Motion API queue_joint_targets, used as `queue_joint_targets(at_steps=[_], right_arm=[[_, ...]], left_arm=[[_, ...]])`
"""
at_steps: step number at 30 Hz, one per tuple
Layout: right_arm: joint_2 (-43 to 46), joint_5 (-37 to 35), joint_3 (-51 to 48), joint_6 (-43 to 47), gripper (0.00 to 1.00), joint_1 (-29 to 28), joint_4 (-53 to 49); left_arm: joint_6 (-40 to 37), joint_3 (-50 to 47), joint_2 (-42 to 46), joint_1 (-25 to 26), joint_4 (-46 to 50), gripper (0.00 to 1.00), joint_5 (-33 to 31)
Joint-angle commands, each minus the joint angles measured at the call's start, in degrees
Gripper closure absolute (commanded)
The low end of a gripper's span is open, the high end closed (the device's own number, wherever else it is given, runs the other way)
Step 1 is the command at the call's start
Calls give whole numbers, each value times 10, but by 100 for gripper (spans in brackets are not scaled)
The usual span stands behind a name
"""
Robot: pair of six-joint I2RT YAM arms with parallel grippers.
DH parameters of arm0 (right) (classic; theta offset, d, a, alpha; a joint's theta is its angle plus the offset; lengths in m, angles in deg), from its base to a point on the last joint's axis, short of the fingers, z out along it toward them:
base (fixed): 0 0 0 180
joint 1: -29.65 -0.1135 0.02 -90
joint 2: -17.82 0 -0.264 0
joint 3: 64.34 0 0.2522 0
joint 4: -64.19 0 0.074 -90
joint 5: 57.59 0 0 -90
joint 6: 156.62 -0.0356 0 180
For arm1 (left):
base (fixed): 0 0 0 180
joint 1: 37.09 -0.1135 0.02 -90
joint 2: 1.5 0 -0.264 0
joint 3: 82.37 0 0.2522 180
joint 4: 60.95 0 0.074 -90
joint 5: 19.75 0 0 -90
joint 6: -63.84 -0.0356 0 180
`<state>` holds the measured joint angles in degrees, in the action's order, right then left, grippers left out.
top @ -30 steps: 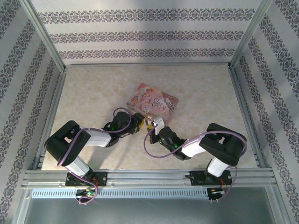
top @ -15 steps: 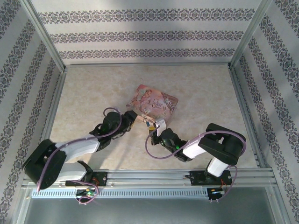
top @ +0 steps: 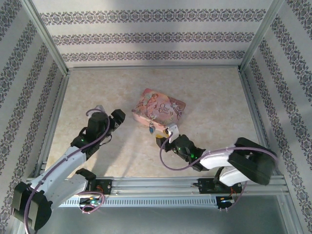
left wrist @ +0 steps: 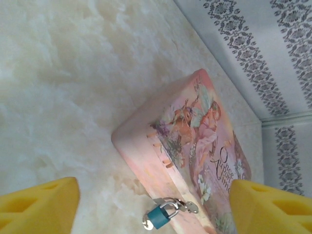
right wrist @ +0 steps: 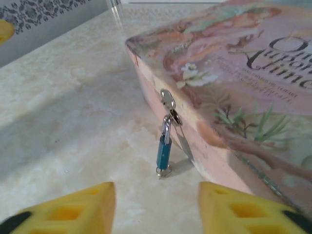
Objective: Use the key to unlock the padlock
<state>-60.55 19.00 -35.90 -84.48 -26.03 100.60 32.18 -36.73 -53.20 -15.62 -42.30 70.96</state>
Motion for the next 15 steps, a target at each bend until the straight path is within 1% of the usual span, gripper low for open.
queue_joint_targets(at_steps=[1, 2, 4, 7, 8, 11, 15], right_arm=[[77, 26, 16, -36, 44, 13, -125], [104, 45, 22, -65, 41, 29, -168], [144, 104, 27, -116, 36, 69, -215], [190, 195, 16, -191, 28, 129, -239], [201, 220, 13, -212, 24, 144, -246], [220, 266, 10, -241, 13, 158, -264], [211, 295, 12, -281, 6, 159, -257]], left_arm=[[-95, 44, -33, -43, 49, 15, 64], [-111, 57, -51, -60, 47, 14, 92], [-143, 83, -99, -88, 42, 11, 139], [-190, 137, -184, -124, 34, 8, 220], [-201, 156, -215, -134, 24, 5, 253], [-234, 216, -300, -137, 16, 1, 308], [-262, 298, -408, -135, 34, 1, 384]])
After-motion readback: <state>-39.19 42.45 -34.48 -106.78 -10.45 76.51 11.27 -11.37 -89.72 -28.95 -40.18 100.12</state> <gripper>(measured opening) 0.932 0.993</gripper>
